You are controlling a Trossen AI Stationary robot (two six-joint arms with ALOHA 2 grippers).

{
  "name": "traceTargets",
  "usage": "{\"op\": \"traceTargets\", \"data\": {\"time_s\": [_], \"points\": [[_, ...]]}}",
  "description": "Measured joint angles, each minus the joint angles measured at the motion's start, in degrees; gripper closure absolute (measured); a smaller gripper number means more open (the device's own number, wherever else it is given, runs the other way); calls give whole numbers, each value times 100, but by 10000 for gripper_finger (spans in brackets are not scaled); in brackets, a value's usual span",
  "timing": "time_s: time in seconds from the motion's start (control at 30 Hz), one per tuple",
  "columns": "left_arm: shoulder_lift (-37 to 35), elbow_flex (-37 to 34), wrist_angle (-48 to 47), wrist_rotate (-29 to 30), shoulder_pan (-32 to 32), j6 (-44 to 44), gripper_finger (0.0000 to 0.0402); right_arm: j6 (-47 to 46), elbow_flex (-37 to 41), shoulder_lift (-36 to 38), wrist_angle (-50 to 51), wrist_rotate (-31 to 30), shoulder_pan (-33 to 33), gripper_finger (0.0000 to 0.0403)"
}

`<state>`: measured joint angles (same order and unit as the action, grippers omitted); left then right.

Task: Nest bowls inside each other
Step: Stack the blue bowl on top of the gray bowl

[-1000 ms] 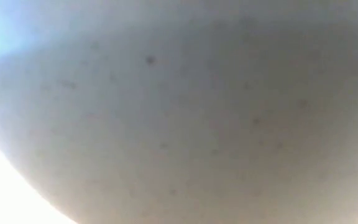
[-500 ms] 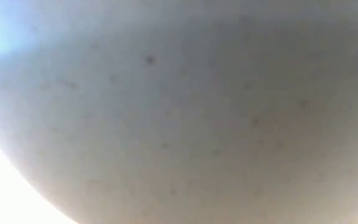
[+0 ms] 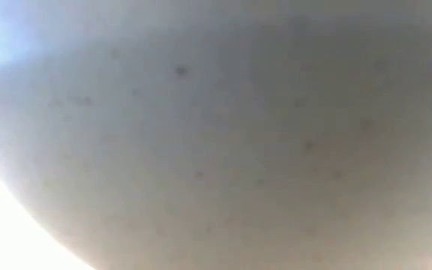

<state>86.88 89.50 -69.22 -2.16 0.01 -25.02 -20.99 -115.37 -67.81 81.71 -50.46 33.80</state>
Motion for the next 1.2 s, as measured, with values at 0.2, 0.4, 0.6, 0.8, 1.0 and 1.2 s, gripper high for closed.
{"op": "traceTargets", "data": {"time_s": [0.2, 0.4, 0.6, 0.8, 1.0, 1.2], "points": [[509, 575, -40, -126, 50, 43, 401, 0, 0, 0, 4, 4, 1, 206], [1409, 1473, -345, -323, 46, 441, 401, -142, 0, 1, 138, 9, 1, 206], [2246, 2596, -874, -365, 117, 939, 401, -615, 2, 0, 538, 11, -2, 206], [2764, 3534, -1153, -399, 267, 1226, 401, -642, 2, 0, 581, 55, -2, 206], [2910, 3842, -1205, -457, 387, 1325, 401, -585, 2, 29, 592, 55, -2, 206], [2921, 3842, -1178, -473, 385, 1325, 401, -557, 2, 116, 595, 4, -2, 206]]}}
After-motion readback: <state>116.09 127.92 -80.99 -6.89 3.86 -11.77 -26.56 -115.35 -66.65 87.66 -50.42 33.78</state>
